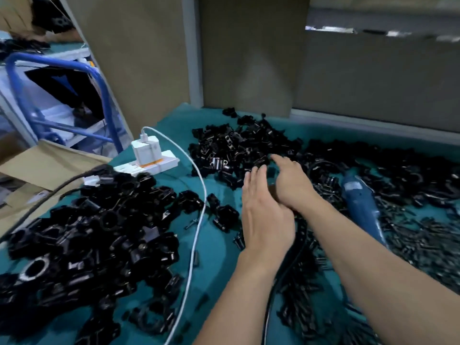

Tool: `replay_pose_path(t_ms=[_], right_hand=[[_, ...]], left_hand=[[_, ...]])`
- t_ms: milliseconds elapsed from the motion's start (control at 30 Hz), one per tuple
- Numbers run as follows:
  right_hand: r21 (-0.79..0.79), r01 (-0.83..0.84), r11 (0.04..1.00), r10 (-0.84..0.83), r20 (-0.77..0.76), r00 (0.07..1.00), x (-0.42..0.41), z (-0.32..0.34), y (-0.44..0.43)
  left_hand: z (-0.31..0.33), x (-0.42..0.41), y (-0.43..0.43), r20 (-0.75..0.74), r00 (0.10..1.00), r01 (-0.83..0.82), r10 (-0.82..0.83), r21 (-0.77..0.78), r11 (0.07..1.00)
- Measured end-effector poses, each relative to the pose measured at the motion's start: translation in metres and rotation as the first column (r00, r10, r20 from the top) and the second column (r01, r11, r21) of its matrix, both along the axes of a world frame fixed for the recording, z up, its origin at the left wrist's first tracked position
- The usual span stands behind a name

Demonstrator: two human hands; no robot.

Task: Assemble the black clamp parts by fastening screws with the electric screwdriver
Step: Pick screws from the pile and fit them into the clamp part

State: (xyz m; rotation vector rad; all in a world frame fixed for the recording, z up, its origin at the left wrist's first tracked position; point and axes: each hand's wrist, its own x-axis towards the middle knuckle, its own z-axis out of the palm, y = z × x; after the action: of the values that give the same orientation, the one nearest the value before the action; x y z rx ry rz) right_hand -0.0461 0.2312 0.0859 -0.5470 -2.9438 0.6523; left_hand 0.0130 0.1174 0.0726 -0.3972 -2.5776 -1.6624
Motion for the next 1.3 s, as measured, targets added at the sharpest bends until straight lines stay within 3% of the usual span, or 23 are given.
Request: replay_pose_path(t_ms=[133, 300, 400, 500, 567, 633, 700, 733, 833, 900, 1033, 1167, 1300], right_hand=[[0.187, -0.099, 0.977, 0.09, 0.058, 0.994, -0.028, 0.0, 0.004], [0.138, -0.227, 0.964, 0.225, 0.031, 0.974, -0.049, -0.001, 0.001], [0.127, -0.104, 0.986, 0.116, -0.085, 0.99, -0.042, 0.004, 0.006], [-0.073, 0.006, 0.997, -0.024, -0.254, 0.967, -0.019, 0.019, 0.008], [-0.376, 0.036, 0.926, -0.173, -0.338, 0.925, 0.008, 0.031, 0.006], [-0.745, -0.06, 0.665, -0.288, -0.329, 0.899, 0.041, 0.038, 0.003], [-0.898, -0.164, 0.408, -0.29, -0.298, 0.91, 0.078, 0.039, 0.002], [-0.914, -0.187, 0.36, -0.276, -0.296, 0.914, 0.095, 0.038, 0.003], [-0.918, -0.154, 0.366, -0.313, -0.278, 0.908, 0.13, 0.031, 0.008], [-0.911, -0.091, 0.403, -0.421, -0.273, 0.865, 0.142, 0.027, 0.01], [-0.917, -0.079, 0.39, -0.554, -0.302, 0.776, 0.144, 0.018, 0.006], [-0.94, -0.209, 0.271, -0.465, -0.318, 0.826, 0.142, 0.013, -0.003], [-0.937, -0.165, 0.309, -0.437, -0.293, 0.85, 0.14, 0.006, -0.003]], left_hand=[[-0.015, -0.015, 0.001, -0.021, 1.0, -0.002, 0.0, -0.105, 0.994], [-0.014, -0.024, -0.004, 0.098, 0.995, -0.012, 0.023, -0.108, 0.994], [-0.011, -0.028, -0.006, 0.151, 0.988, -0.011, 0.019, -0.059, 0.998], [-0.008, -0.027, -0.006, 0.146, 0.989, -0.014, 0.021, -0.047, 0.999], [-0.004, -0.024, -0.009, 0.061, 0.998, -0.036, 0.035, 0.018, 0.999], [0.003, -0.019, -0.011, -0.069, 0.997, -0.033, 0.046, 0.184, 0.982], [0.009, -0.006, -0.009, -0.088, 0.995, 0.071, -0.047, 0.301, 0.951], [0.009, -0.001, -0.006, -0.07, 0.988, 0.155, -0.139, 0.324, 0.933], [0.011, 0.011, 0.004, -0.084, 0.915, 0.402, -0.394, 0.25, 0.881], [0.01, 0.013, 0.008, -0.104, 0.884, 0.467, -0.455, 0.211, 0.859], [0.001, 0.018, 0.017, -0.096, 0.946, 0.323, -0.308, 0.315, 0.893], [-0.007, 0.013, 0.017, -0.07, 0.991, 0.135, -0.118, 0.357, 0.924], [-0.002, 0.014, 0.011, -0.117, 0.985, 0.166, -0.129, 0.406, 0.898]])
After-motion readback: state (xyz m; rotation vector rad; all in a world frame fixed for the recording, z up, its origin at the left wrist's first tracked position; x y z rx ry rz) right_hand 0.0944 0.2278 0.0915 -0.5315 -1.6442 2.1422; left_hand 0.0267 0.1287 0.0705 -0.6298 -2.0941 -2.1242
